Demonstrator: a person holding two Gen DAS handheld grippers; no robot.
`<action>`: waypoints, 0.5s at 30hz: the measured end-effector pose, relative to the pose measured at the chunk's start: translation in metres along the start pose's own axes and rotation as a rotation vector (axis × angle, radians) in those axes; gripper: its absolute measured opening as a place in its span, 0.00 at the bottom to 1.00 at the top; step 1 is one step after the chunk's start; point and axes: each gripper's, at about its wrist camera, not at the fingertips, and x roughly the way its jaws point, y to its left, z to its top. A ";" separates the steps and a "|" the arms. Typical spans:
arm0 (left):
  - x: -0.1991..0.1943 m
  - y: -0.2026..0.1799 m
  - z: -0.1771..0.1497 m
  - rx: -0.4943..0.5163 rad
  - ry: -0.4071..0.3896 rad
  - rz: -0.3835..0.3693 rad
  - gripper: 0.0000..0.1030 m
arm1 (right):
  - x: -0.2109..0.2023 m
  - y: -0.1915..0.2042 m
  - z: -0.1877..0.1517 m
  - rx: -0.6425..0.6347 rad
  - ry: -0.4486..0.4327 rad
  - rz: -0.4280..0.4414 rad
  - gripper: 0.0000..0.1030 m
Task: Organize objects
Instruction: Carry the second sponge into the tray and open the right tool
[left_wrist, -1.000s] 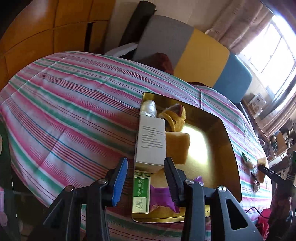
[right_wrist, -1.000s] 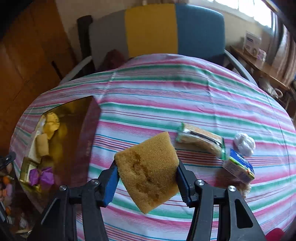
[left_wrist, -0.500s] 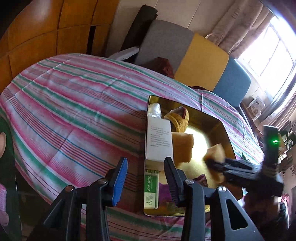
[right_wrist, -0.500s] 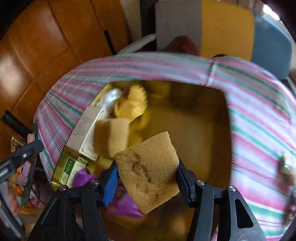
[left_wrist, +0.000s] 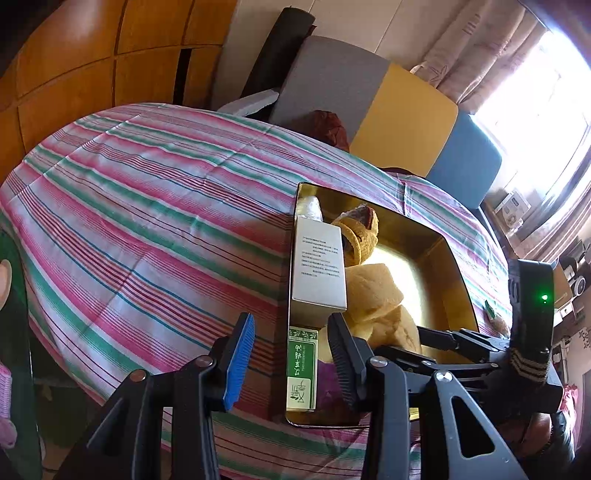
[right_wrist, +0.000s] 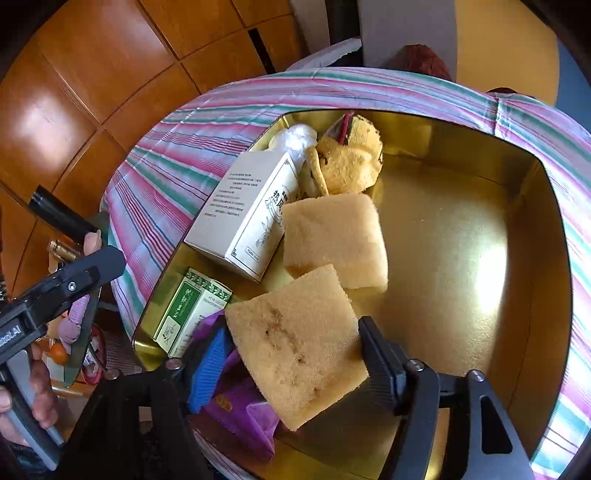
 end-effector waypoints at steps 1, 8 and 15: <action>0.000 -0.002 0.000 0.006 -0.002 0.003 0.40 | 0.001 0.001 0.000 0.001 -0.004 -0.005 0.71; -0.008 -0.011 0.000 0.043 -0.027 0.021 0.40 | -0.012 0.001 0.001 0.029 -0.046 0.003 0.85; -0.024 -0.028 0.002 0.121 -0.095 0.064 0.40 | -0.044 -0.012 -0.006 0.061 -0.111 -0.036 0.85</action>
